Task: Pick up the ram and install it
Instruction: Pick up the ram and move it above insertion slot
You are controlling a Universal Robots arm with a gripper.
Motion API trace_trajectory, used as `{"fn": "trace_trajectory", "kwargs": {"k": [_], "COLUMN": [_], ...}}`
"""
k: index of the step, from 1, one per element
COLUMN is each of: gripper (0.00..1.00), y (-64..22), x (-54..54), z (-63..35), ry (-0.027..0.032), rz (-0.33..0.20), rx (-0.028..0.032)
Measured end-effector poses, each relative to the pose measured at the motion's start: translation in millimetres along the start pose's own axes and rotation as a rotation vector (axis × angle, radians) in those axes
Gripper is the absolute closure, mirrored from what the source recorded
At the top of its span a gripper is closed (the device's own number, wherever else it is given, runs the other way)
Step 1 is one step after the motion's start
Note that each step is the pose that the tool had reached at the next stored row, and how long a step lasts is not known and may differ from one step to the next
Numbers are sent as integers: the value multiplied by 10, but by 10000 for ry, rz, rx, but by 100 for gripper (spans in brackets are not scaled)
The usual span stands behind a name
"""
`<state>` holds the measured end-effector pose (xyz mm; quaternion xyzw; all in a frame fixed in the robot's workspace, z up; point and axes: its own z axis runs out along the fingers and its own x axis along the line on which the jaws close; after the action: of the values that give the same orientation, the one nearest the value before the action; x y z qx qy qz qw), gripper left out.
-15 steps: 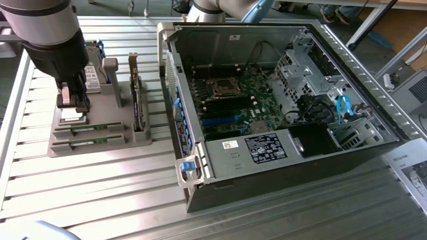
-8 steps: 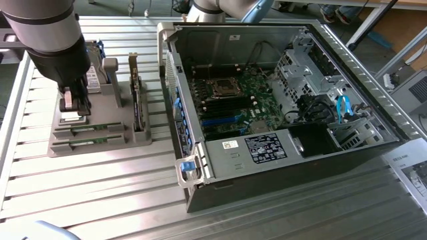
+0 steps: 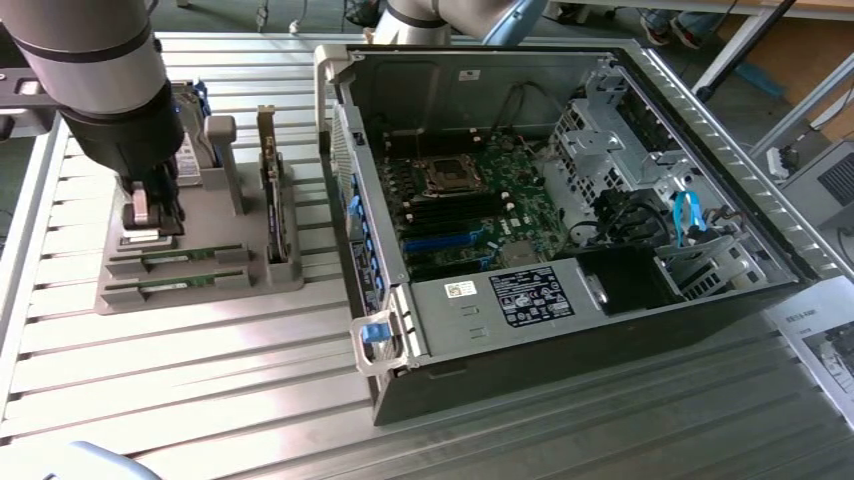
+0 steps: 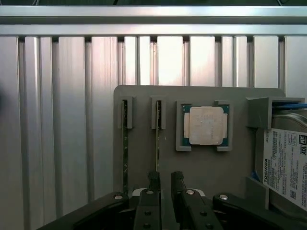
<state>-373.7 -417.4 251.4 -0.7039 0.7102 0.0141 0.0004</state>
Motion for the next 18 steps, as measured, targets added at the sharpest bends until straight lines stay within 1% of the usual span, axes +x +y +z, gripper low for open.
{"fn": "trace_trajectory", "kwargs": {"k": [10,18], "gripper": [76,76], "y": [1,-1], "x": [5,82], "z": [6,3], "ry": [-2,0], "rz": [2,-2], "rx": [2,0]}}
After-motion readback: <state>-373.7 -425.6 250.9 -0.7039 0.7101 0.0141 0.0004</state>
